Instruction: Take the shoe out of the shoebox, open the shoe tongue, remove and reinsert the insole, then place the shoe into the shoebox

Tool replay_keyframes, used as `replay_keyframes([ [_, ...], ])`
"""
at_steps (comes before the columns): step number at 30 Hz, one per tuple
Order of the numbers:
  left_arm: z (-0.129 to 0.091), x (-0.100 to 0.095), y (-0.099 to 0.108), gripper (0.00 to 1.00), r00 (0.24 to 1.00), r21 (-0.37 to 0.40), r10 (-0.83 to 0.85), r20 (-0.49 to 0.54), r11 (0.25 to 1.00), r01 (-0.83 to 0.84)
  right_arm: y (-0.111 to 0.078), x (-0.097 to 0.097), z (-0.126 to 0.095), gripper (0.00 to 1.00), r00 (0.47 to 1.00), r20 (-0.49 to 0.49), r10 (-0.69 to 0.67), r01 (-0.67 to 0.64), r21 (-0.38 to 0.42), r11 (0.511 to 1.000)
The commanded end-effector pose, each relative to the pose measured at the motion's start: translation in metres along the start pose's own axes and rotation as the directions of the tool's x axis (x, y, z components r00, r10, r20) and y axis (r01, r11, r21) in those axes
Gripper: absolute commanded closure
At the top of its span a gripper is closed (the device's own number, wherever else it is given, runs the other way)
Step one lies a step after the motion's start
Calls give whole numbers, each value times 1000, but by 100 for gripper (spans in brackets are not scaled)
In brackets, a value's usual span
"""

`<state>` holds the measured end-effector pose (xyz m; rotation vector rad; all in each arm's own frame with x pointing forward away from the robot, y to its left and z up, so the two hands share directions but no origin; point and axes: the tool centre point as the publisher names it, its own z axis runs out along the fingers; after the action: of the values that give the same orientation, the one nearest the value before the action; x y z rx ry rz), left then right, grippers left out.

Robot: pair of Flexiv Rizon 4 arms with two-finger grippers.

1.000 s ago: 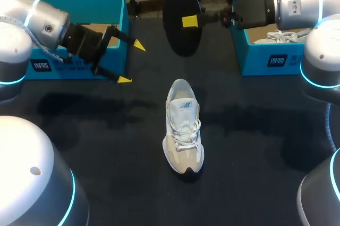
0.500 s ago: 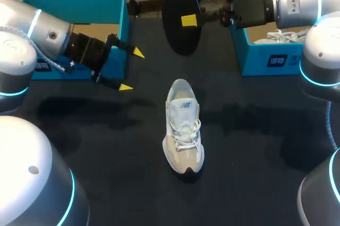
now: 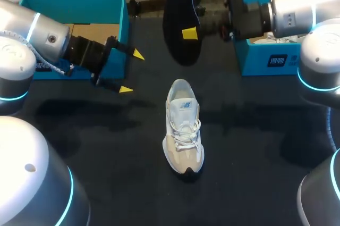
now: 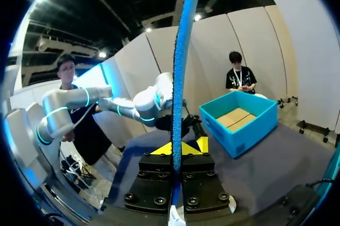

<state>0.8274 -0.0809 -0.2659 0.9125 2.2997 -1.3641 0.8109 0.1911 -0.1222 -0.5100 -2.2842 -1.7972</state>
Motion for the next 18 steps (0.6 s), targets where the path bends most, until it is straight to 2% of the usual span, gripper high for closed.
replay_keyframes([
  [1,0,1,-1,0,1000,-4,0,-1,1000,0,-9,-12,10,100,1000,-28,-5,5,-3,1000],
  [4,0,1,-1,0,1000,-4,0,-1,1000,0,-18,-16,15,100,1000,-30,-9,9,-2,1000],
  [8,0,-3,-11,0,1000,-31,3,2,1000,-3,-18,-16,15,100,1000,-30,-9,9,-2,1000],
  [12,3,-5,-16,0,999,-96,-49,-18,994,47,-18,-16,15,100,1000,-30,-9,9,-2,1000],
  [18,9,-2,-15,0,990,-177,-140,4,974,138,-18,-16,15,100,1000,-30,-9,9,-2,1000],
])
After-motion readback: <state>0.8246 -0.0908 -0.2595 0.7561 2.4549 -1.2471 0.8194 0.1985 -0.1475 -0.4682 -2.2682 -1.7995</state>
